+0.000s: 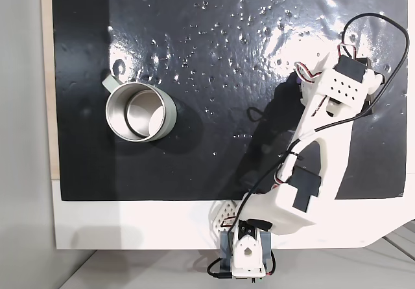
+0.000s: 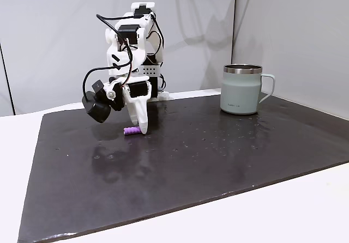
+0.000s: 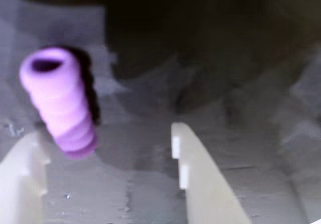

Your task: Grasp a pengrip and put it in the cup.

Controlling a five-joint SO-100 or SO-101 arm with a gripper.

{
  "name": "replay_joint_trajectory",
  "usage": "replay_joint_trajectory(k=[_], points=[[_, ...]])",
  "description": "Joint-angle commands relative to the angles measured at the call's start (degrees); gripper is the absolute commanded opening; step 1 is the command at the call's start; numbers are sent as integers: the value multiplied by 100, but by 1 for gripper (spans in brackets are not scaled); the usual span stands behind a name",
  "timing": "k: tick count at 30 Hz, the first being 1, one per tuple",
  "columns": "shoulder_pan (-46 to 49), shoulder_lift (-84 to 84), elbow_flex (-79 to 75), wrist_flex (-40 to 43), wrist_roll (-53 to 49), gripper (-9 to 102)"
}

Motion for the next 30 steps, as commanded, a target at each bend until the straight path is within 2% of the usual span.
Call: replay_joint_trajectory(k=[1, 10, 13, 18, 27, 30], points=[[132, 53, -659, -70, -88, 24], [316, -167, -747, -53, -229, 23], [325, -211, -773, -53, -229, 20], [343, -220, -765, -53, -220, 5], [352, -229, -844, -62, -176, 0], [343, -158, -1204, 272, -105, 0]])
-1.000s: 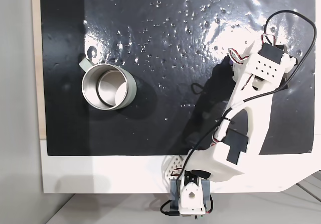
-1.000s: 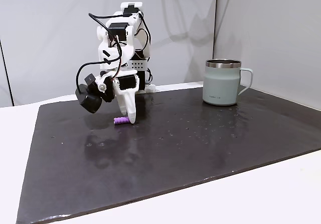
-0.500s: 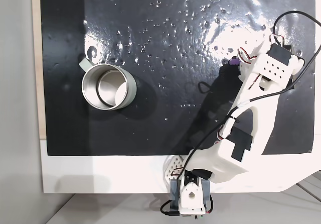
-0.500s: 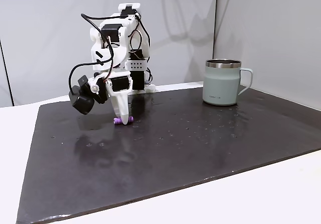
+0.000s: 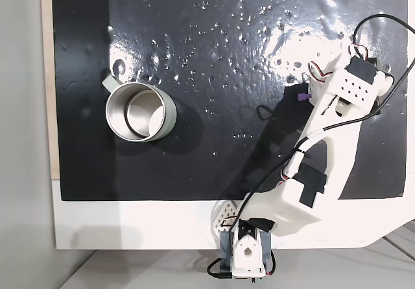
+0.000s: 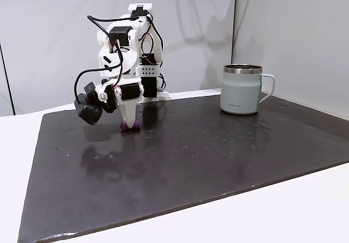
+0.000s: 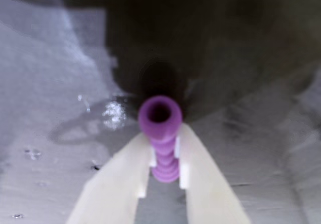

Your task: Grasp a pengrip and put it in the cup.

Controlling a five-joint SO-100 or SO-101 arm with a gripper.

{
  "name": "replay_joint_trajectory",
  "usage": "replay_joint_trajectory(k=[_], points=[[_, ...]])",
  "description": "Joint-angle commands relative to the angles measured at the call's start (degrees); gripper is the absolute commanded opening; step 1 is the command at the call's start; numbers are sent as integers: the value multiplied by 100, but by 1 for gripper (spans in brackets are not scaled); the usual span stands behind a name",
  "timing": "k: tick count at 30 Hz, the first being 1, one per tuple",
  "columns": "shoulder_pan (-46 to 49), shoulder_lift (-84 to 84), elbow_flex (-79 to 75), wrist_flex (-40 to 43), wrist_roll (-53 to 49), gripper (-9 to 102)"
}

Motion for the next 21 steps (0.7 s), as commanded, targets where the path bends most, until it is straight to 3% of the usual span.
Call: replay_joint_trajectory(k=[1, 12, 21], points=[[53, 220, -844, 343, 123, 0], [-88, 1872, -1037, 1134, 448, 0], [-237, 3973, -369, 1257, 571, 0]])
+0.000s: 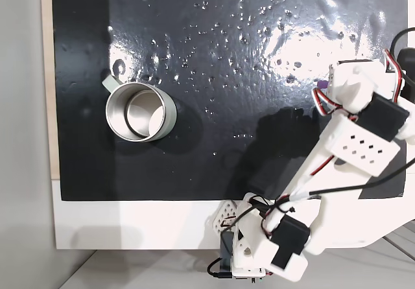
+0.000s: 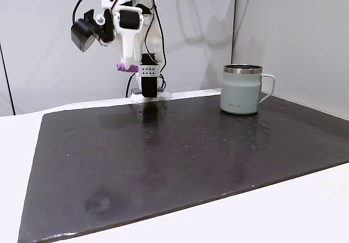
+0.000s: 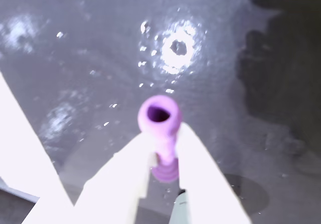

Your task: Grasp a pengrip and put it in the cup.

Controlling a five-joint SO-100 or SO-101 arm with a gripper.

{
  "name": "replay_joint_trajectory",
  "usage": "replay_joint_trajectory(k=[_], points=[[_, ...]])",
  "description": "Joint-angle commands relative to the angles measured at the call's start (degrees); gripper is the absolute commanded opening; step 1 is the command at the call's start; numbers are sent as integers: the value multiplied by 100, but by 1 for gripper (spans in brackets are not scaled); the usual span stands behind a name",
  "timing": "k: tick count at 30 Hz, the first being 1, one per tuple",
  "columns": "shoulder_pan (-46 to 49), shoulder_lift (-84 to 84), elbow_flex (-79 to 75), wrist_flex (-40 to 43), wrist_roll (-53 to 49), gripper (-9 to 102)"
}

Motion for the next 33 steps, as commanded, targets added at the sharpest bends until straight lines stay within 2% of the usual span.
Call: replay_joint_trajectory(k=[1, 8, 14, 21, 33], points=[[-149, 1046, 53, 114, 158, 0], [-721, 1740, 149, 562, 510, 0], [-1573, 1916, -149, 738, 1055, 0], [-3146, 2153, -220, 747, 1854, 0], [-5590, 1354, -791, 729, 3032, 0]])
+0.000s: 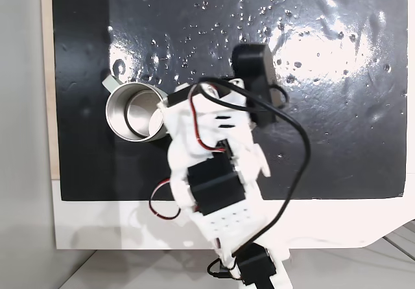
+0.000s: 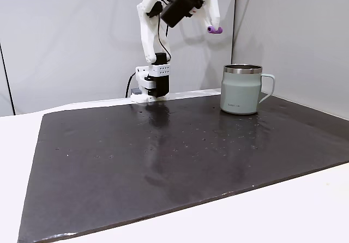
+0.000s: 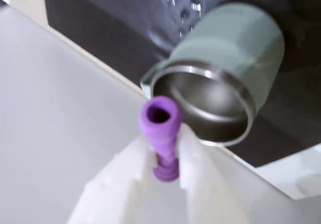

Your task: Grasp a pengrip and put it in the cup.

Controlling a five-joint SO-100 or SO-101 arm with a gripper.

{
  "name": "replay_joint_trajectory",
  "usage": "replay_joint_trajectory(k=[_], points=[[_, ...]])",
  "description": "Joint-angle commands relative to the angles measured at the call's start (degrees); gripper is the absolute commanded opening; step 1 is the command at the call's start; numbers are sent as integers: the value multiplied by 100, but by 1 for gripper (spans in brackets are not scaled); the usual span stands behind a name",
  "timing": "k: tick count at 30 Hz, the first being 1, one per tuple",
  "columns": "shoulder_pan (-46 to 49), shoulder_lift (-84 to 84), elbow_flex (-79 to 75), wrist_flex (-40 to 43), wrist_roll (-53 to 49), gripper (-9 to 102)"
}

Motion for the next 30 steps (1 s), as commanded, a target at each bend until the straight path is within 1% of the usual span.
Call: replay_joint_trajectory(k=[1, 16, 23, 24, 28, 30], points=[[-606, -132, -457, -26, 141, 0], [-1696, -1169, -800, -114, -123, 0], [-1819, -1283, -844, -44, -220, 1], [-1811, -1274, -844, -26, -246, 3], [-1749, -1204, -844, 0, -264, 23], [-1731, -1187, -844, 0, -281, 29]])
